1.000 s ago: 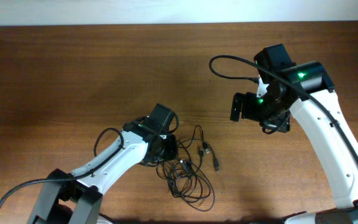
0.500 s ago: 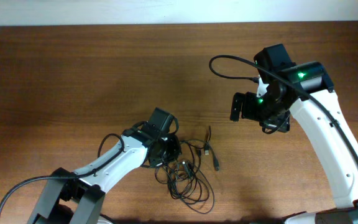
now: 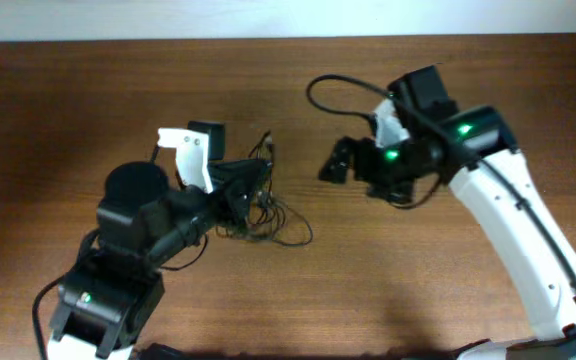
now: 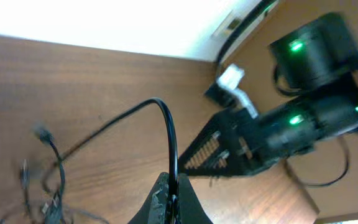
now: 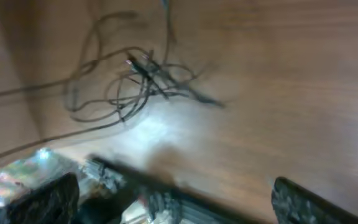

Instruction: Untangle cables

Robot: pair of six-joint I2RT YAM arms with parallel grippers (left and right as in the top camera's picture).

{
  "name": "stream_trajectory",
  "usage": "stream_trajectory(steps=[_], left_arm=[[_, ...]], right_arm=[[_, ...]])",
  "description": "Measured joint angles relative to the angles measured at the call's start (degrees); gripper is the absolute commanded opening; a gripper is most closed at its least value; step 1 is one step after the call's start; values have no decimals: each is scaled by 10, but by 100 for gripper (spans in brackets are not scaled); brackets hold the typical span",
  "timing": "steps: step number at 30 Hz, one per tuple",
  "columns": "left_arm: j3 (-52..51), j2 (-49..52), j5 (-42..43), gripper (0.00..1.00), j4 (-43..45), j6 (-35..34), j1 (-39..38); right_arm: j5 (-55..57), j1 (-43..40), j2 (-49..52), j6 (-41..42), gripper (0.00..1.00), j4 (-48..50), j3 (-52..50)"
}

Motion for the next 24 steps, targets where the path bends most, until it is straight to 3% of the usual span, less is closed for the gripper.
stream_trajectory(steps=[7,10,13,17,19,22,24], left_arm=[[0,-40,-13,0,53,14,0],[0,-40,-16,0,66,17,0],[14,-43,-16,0,59,18,0],[21,-49,-26,0,12,18,36],[39,-54,-28,0,2,18,86],[69,-62,-30,0,7,18,156],[80,-62,-30,0,71,13,192]], right_arm=[[-58,154,1,240,99,402,-201],[-45,172,10,344,99,510,-244],[-31,158,84,437,99,585,-247],[-6,86,105,440,95,520,-249],[61,-6,105,379,94,364,-249],[123,-136,106,294,95,278,-250],[122,-200,106,216,96,254,-250]])
